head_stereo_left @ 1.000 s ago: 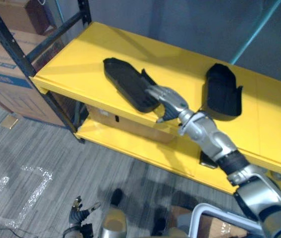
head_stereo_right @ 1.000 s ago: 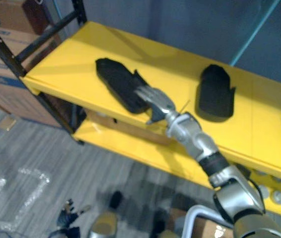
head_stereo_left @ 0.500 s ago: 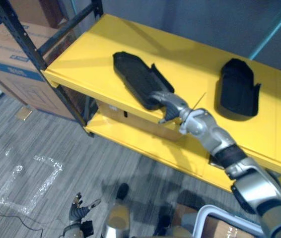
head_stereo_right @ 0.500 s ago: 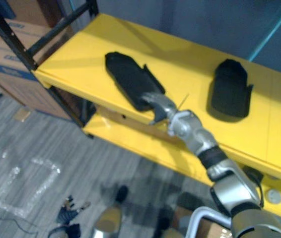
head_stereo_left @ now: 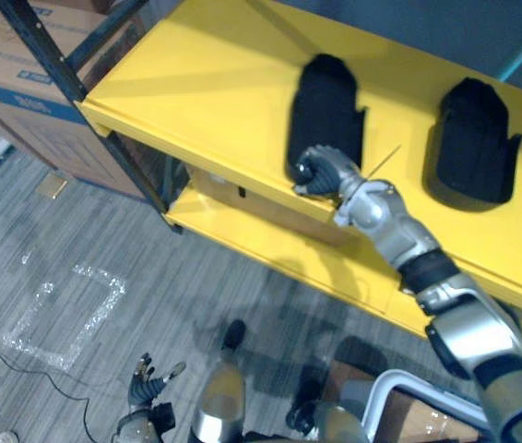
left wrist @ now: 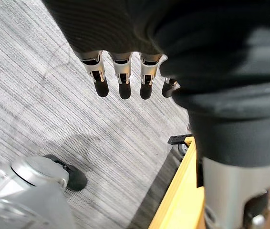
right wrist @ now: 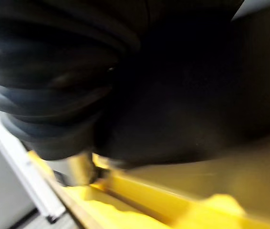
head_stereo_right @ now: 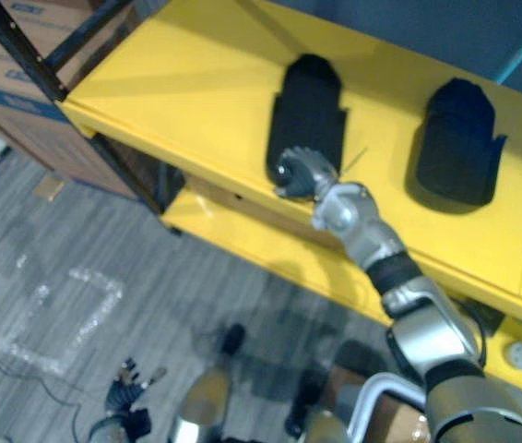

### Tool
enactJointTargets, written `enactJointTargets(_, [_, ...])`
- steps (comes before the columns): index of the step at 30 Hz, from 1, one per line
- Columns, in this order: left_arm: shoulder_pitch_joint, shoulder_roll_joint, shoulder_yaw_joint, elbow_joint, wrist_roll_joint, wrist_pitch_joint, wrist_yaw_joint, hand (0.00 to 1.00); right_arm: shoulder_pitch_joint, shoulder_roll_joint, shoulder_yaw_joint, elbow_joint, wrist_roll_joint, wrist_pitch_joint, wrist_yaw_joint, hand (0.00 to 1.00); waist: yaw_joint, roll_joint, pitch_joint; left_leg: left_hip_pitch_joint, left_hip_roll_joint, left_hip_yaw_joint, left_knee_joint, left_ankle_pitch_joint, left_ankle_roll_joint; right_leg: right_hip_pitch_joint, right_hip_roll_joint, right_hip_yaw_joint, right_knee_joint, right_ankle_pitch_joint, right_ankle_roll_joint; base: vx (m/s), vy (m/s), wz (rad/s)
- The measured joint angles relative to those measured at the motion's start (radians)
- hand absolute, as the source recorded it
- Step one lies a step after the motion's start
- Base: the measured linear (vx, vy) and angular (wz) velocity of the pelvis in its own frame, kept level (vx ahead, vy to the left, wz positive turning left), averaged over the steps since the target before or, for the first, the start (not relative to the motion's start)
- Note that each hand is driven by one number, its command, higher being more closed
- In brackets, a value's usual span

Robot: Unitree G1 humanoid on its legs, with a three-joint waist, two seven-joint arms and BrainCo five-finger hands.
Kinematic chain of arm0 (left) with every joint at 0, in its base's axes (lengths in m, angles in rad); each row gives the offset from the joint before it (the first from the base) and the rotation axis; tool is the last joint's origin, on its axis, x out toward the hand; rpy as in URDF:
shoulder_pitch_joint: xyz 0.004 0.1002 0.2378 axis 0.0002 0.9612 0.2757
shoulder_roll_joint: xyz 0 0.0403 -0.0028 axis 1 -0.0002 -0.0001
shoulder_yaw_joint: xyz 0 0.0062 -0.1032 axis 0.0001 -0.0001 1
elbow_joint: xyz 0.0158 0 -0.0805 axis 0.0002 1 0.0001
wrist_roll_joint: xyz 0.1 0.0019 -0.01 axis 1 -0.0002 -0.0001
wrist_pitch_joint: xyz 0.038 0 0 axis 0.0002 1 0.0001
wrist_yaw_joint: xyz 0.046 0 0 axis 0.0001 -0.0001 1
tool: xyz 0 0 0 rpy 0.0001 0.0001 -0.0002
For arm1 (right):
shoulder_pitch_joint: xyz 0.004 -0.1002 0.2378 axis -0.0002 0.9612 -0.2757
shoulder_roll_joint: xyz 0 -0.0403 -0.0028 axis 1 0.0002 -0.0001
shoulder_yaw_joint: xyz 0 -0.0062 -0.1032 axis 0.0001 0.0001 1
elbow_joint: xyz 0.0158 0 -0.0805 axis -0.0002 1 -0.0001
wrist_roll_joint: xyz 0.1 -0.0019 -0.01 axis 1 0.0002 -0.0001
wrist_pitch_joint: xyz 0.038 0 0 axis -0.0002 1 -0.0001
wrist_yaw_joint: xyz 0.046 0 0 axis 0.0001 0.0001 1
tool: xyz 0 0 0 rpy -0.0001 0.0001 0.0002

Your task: Walk over and take plastic housings, then place them on the shelf

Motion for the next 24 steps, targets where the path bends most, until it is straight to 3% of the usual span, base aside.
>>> enactJointTargets(3, [-0.002, 0.0, -0.001, -0.008, -0.004, 0.0, 0.001, 0.0, -0.016, 0.0, 0.0, 0.0, 0.0, -0.015, -0.012, 1.0, -0.001, 0.001, 0.011, -0.016, 0.0, -0.005, 0.014, -0.001, 0.001, -0.012, 0.0, -0.002, 0.008, -0.002, -0.001, -0.02, -0.017, 0.02])
enactJointTargets(12, [-0.008, 0.001, -0.001, -0.033, -0.038, 0.007, 0.002, 0.0, -0.093, -0.004, -0.003, 0.037, -0.007, -0.001, -0.054, 1.0, 0.007, 0.009, 0.038, -0.045, -0.009, -0.008, 0.028, 0.001, -0.002, -0.035, -0.014, 0.0, 0.024, 0.0, 0.004, 0.0, -0.006, 0.02])
enactJointTargets(13, [-0.008, 0.001, -0.001, -0.037, -0.038, 0.007, 0.002, 0.0, -0.097, -0.004, -0.002, 0.038, -0.008, 0.0, -0.054, 0.0, 0.007, 0.009, 0.039, -0.045, -0.01, -0.007, 0.028, 0.001, -0.002, -0.035, -0.014, 0.001, 0.024, 0.0, 0.004, 0.04, -0.02, -0.02])
enactJointTargets(18, [-0.009, 0.001, -0.001, -0.038, -0.04, 0.007, 0.003, 0.0, -0.11, -0.005, 0.001, 0.044, -0.04, 0.0, -0.063, 0.0, 0.008, 0.008, 0.042, -0.046, -0.008, -0.005, 0.029, 0.0, -0.002, -0.036, -0.013, 0.003, 0.024, 0.001, 0.003, 0.01, -0.018, -0.01])
enactJointTargets(24, [-0.009, 0.001, -0.001, -0.038, -0.044, 0.007, 0.003, 0.0, -0.13, -0.013, 0.034, 0.075, -0.186, 0.004, -0.18, 0.0, 0.014, 0.008, 0.042, -0.052, -0.007, 0.003, 0.033, -0.005, 0.002, -0.047, -0.013, 0.013, 0.019, 0.0, 0.003, -0.01, -0.004, -0.03])
